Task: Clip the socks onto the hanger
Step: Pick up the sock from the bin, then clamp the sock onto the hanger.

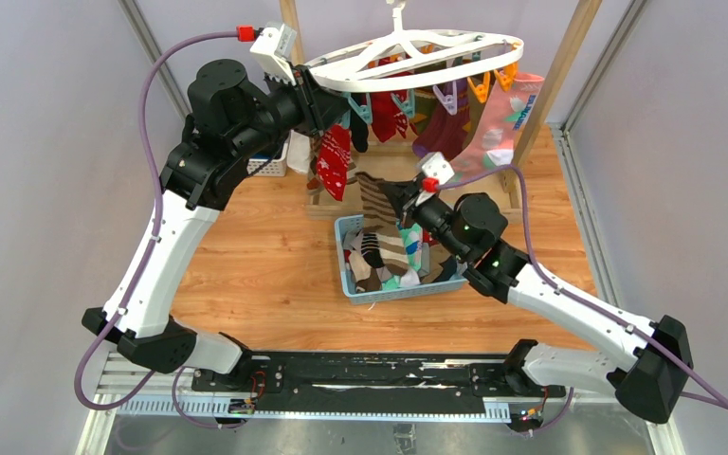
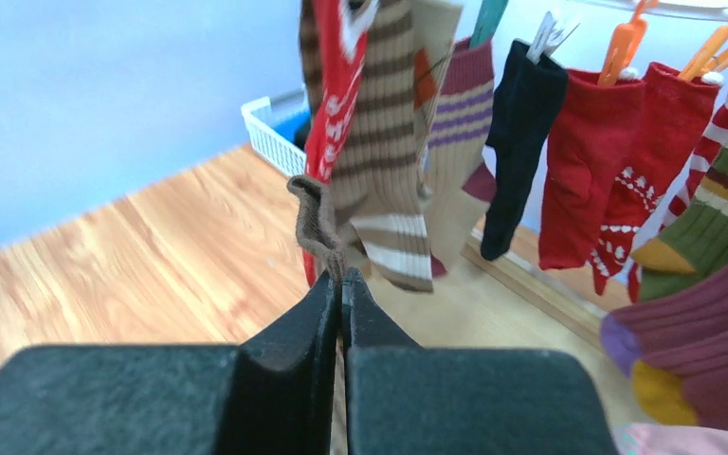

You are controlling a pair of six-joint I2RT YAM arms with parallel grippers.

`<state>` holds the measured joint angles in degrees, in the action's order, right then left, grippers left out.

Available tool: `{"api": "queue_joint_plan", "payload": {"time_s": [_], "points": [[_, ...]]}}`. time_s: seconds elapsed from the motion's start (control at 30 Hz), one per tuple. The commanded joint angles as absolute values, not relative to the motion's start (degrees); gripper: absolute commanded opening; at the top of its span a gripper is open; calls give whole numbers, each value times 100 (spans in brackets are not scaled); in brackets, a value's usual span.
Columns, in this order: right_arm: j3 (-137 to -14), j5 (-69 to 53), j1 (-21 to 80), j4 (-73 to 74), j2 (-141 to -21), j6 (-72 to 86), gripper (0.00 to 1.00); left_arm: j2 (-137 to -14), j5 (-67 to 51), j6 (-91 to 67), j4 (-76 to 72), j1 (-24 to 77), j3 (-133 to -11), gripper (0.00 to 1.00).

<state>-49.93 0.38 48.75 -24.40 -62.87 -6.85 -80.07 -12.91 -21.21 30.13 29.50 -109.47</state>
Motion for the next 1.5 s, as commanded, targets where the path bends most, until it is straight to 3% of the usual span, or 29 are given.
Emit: {"api": "queue_joint_plan", "payload": {"time_s": [0.0, 0.4, 0.97, 1.47], "points": [[-5452, 658, 4830, -3204, -6376, 1071, 0, -7900, -903, -2029, 3635, 2874, -10855, 1], [-5854, 1110, 4901, -3961, -6834, 1918, 0, -7901, -940, -2065, 3600, 2874, -10801, 1], [-6214, 1693, 5545, -4911, -7519, 1697, 0, -7896, -950, -2095, 3599, 2874, -10781, 1], [-6538, 1451, 5734, -4931, -7842, 1626, 0, -7897, -949, -2122, 3596, 2878, -10839, 1]]}}
